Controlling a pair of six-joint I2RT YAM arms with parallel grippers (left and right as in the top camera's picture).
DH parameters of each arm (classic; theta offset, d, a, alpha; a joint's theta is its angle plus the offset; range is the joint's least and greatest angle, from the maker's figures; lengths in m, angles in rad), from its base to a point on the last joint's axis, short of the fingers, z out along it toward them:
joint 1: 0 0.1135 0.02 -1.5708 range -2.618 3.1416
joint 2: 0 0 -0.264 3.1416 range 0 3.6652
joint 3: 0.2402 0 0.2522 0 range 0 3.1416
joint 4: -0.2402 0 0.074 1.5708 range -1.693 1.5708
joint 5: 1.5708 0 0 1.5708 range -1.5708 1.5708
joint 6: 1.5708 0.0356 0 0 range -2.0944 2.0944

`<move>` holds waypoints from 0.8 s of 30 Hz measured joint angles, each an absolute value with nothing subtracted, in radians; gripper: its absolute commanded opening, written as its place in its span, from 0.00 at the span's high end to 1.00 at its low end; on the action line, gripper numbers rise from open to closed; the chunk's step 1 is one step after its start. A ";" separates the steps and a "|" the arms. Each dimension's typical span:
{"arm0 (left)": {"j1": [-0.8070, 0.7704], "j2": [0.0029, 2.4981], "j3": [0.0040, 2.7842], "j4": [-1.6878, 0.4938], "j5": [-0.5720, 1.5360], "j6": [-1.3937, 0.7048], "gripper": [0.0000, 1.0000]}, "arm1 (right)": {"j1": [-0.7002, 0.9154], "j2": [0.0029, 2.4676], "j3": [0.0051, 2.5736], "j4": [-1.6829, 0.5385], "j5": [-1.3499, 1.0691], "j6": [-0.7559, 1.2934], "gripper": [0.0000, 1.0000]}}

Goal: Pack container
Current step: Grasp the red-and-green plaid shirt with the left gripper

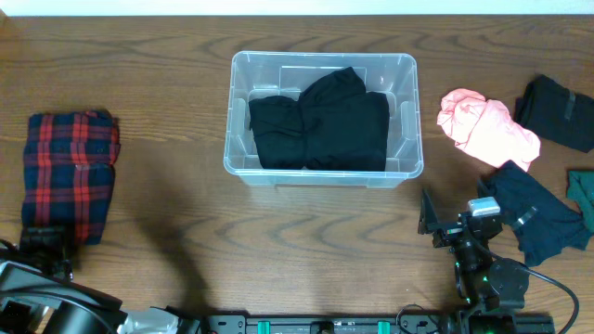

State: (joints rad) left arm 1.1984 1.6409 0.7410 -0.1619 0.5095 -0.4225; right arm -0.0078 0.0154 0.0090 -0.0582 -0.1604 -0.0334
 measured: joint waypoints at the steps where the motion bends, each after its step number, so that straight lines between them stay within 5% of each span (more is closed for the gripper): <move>1: 1.187 1.641 0.738 -0.149 0.509 -0.423 0.29 | -0.008 0.015 0.009 -0.058 -0.160 -0.033 0.01; 14: 1.090 1.642 0.730 -0.076 0.430 -0.450 0.29 | -0.008 0.015 0.009 -0.058 -0.160 -0.033 0.01; 15: 1.090 1.642 0.730 -0.074 0.422 -0.452 0.32 | -0.008 0.015 0.009 -0.058 -0.160 -0.033 0.01; 18: 1.090 1.642 0.730 -0.069 0.408 -0.476 0.73 | -0.008 0.015 0.009 -0.058 -0.160 -0.033 0.01; 20: 1.090 1.642 0.730 -0.068 0.403 -0.488 0.88 | -0.008 0.015 0.009 -0.058 -0.160 -0.033 0.01; 24: 1.090 1.642 0.730 -0.065 0.395 -0.502 0.94 | -0.008 0.015 0.009 -0.058 -0.160 -0.033 0.01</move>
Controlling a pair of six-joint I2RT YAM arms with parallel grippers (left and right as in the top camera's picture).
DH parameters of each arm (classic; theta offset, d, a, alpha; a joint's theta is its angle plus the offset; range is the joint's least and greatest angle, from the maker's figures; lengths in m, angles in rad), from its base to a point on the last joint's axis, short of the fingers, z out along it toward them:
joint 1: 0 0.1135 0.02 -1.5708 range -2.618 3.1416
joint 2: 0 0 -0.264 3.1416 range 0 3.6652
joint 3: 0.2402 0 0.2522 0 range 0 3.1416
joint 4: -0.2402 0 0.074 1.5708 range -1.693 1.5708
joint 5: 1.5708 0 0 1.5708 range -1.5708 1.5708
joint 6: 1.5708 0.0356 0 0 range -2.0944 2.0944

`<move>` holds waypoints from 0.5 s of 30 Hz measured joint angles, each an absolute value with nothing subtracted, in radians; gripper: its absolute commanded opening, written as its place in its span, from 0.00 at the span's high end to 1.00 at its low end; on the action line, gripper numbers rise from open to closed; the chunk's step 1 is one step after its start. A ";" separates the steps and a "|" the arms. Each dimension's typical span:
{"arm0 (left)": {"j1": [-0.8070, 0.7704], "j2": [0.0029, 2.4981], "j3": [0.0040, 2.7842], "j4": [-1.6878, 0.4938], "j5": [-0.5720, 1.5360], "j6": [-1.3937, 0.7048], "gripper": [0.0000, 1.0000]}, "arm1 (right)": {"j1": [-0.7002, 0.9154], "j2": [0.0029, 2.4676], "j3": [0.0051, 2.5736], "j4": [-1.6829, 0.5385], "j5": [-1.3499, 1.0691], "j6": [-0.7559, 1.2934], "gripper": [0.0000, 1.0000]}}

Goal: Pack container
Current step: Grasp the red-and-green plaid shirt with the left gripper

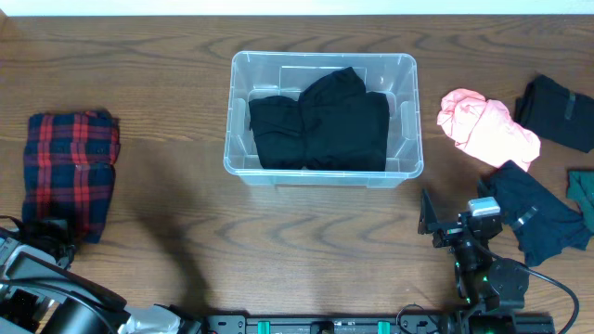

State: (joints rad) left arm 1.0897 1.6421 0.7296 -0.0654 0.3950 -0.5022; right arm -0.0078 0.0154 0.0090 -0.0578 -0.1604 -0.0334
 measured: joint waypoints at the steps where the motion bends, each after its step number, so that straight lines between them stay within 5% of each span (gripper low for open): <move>1: 1.089 1.642 0.730 -0.065 0.393 -0.504 0.94 | -0.008 0.015 0.009 -0.058 -0.160 -0.033 0.01; 15: 1.009 1.601 0.728 0.012 0.608 -0.506 0.94 | -0.008 0.015 0.009 -0.058 -0.160 -0.033 0.01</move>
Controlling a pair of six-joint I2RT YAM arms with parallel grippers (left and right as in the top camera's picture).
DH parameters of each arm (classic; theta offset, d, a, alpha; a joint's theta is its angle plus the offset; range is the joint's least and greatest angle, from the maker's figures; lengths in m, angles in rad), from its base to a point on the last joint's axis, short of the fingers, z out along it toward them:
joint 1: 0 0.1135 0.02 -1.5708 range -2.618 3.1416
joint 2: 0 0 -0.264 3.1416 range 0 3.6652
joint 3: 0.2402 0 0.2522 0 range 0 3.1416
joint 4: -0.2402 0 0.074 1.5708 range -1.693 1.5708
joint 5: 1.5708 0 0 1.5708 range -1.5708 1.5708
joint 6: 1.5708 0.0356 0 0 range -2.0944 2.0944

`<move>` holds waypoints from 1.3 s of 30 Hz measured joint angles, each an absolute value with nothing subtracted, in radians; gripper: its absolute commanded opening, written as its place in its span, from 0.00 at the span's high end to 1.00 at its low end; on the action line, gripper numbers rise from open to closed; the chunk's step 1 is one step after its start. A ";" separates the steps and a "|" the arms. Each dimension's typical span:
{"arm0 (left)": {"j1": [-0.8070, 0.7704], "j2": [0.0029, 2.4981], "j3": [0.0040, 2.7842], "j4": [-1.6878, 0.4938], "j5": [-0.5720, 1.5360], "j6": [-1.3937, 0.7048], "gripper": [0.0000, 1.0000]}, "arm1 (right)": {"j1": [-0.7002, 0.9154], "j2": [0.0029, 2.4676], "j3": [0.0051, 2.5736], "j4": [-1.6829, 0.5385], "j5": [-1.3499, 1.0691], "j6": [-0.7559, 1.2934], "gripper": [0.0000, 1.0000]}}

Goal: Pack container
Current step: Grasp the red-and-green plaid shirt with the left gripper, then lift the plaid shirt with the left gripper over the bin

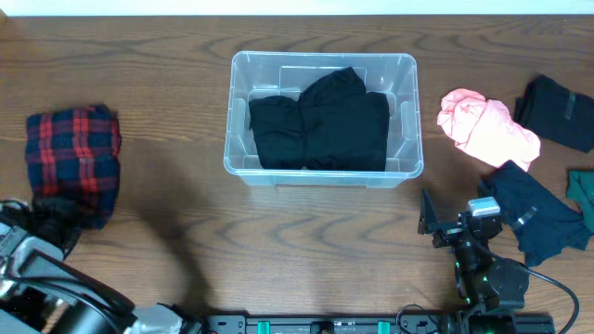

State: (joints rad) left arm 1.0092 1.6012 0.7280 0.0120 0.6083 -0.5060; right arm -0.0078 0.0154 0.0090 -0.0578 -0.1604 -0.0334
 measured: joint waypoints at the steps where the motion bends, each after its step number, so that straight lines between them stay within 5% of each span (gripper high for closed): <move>1: 1.000 1.582 0.728 0.012 0.622 -0.506 0.94 | -0.008 0.015 0.009 -0.058 -0.160 -0.033 0.01; 17: 0.741 1.046 0.731 0.011 0.702 -0.506 0.94 | -0.008 0.015 0.009 -0.058 -0.160 -0.033 0.01; 39: 0.544 0.993 0.958 0.001 0.705 -0.520 0.94 | -0.008 0.015 0.009 -0.058 -0.160 -0.033 0.01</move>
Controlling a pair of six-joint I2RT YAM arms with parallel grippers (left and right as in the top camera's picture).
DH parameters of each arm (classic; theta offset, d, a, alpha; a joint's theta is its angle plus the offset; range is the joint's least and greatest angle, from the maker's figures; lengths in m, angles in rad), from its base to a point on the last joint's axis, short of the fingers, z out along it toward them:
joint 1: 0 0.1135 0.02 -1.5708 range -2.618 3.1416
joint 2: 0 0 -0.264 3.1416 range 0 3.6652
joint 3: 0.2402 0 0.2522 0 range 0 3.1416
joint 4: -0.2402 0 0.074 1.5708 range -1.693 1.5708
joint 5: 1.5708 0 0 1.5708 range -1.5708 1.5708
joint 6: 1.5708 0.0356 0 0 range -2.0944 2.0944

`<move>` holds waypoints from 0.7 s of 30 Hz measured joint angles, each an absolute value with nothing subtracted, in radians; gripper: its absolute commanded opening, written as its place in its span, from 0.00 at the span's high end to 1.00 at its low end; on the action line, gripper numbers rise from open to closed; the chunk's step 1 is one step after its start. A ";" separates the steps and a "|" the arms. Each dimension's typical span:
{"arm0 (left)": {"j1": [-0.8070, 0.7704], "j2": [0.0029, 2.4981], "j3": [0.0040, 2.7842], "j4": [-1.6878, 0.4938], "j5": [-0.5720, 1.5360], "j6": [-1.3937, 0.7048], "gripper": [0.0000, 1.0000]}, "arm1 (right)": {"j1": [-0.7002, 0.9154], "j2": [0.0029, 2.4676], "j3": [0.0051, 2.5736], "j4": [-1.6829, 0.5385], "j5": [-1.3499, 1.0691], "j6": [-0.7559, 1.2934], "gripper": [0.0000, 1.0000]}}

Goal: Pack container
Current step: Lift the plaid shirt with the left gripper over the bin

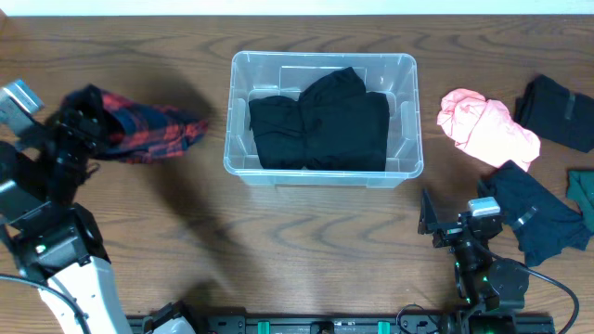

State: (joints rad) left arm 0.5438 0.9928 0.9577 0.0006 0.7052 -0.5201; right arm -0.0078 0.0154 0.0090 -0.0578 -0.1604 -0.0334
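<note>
A clear plastic container (323,167) stands at the table's middle back with folded black clothing (320,125) inside. My left gripper (85,116) is shut on a red and navy plaid garment (153,132), which hangs lifted off the table and trails right toward the container's left wall. My right gripper (431,223) rests near the front right edge; whether its fingers are open does not show.
Right of the container lie a pink garment (487,127), a black garment (557,109) at the far edge, a dark navy garment (534,213) beside the right arm, and a teal piece (583,190) at the frame's right edge.
The plaid garment was bunched on the table at the far left with my left gripper at its near end. Now it is off the table, farther back and right, held by my left gripper.
The plaid garment lay folded flat at the far left while my left gripper sat at its near edge. Then the near end bunched up shorter. Now the garment hangs from my left gripper near the container's left side. The right arm stayed put.
</note>
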 measured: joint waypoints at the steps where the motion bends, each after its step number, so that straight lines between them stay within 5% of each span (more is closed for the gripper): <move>1: 0.539 0.993 0.985 0.001 0.706 -0.521 0.94 | -0.008 0.015 0.009 -0.058 -0.160 -0.033 0.01; 21: 0.110 1.084 1.110 0.290 0.711 -0.520 0.94 | -0.008 0.015 0.009 -0.058 -0.160 -0.033 0.01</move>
